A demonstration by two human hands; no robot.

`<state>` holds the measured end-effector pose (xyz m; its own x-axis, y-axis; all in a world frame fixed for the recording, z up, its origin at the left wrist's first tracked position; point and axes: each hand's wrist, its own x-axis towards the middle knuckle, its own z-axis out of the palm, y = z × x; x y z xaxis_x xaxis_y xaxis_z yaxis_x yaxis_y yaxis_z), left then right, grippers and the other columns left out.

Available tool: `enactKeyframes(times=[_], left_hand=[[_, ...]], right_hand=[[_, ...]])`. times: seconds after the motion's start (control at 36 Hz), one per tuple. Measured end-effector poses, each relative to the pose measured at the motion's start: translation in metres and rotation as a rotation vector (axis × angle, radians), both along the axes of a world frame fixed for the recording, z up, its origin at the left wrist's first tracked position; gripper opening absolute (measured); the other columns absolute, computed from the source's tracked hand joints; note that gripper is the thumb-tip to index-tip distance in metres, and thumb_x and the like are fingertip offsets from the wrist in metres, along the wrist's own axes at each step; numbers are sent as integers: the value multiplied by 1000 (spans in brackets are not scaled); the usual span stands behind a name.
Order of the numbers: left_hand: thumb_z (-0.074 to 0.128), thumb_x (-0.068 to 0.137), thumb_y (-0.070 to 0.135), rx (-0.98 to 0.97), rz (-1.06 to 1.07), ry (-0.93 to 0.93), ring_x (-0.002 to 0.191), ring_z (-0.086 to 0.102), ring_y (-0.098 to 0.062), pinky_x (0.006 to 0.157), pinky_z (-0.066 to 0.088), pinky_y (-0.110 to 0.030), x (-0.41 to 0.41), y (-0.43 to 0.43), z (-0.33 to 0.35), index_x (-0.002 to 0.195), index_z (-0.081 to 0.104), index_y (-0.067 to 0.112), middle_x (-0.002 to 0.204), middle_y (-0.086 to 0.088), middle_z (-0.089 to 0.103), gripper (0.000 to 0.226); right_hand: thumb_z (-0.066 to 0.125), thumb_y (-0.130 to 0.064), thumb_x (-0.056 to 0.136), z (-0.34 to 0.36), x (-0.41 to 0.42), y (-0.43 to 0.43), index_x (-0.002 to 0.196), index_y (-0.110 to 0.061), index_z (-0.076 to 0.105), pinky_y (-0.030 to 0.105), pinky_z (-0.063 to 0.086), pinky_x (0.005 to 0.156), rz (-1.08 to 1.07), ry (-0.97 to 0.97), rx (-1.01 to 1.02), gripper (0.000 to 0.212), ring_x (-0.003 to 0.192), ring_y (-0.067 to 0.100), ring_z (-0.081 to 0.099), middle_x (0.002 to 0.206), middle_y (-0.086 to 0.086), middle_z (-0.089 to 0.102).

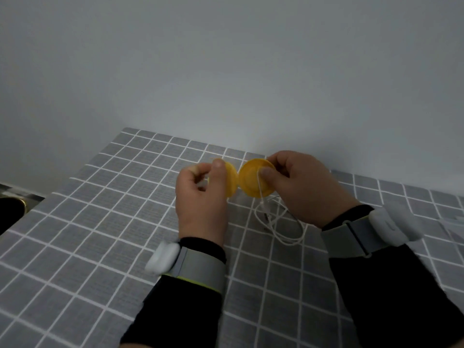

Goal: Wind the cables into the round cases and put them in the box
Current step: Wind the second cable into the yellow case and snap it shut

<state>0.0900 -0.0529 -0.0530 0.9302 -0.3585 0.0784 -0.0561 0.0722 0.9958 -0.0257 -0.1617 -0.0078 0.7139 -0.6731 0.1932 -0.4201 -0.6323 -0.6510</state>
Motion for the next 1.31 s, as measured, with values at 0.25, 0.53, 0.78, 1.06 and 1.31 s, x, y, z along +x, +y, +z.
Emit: enactKeyframes(times=[0.25,0.53,0.78,1.06,1.31], left_hand=[[73,81,48,192,-540,-238,89,66,3,82,53,-23,-11,-1,6,90,69,40,89,19,72,12],[78,79,34,169,-566,-137,72,71,-11,60,55,-19,-10,6,12,84,76,25,76,4,76,11],[77,83,32,172,-488,-144,72,70,-16,62,58,-28,-10,5,11,85,75,23,77,1,75,9],[76,84,31,126,-295,-112,53,56,5,52,45,-13,-6,2,5,82,72,27,58,23,63,6],[74,86,31,87,-174,-84,52,55,5,52,44,-12,-4,1,3,82,71,26,58,16,62,7]], right_hand=[[60,-36,95,16,-15,-3,93,-24,71,25,46,64,144,195,-64,17,71,6,60,77,-7,67],[63,-36,93,21,-23,-6,93,-28,74,29,56,71,145,139,44,13,74,6,66,79,-9,72],[63,-33,92,16,-17,-3,100,-26,73,18,52,70,79,76,92,15,75,0,65,84,-10,73],[67,-29,91,3,-6,0,95,-21,73,21,43,52,-61,-38,290,10,48,1,58,73,-3,71],[59,-32,99,-6,8,16,90,-10,71,20,29,41,-105,-105,638,27,36,9,36,69,-5,74]])
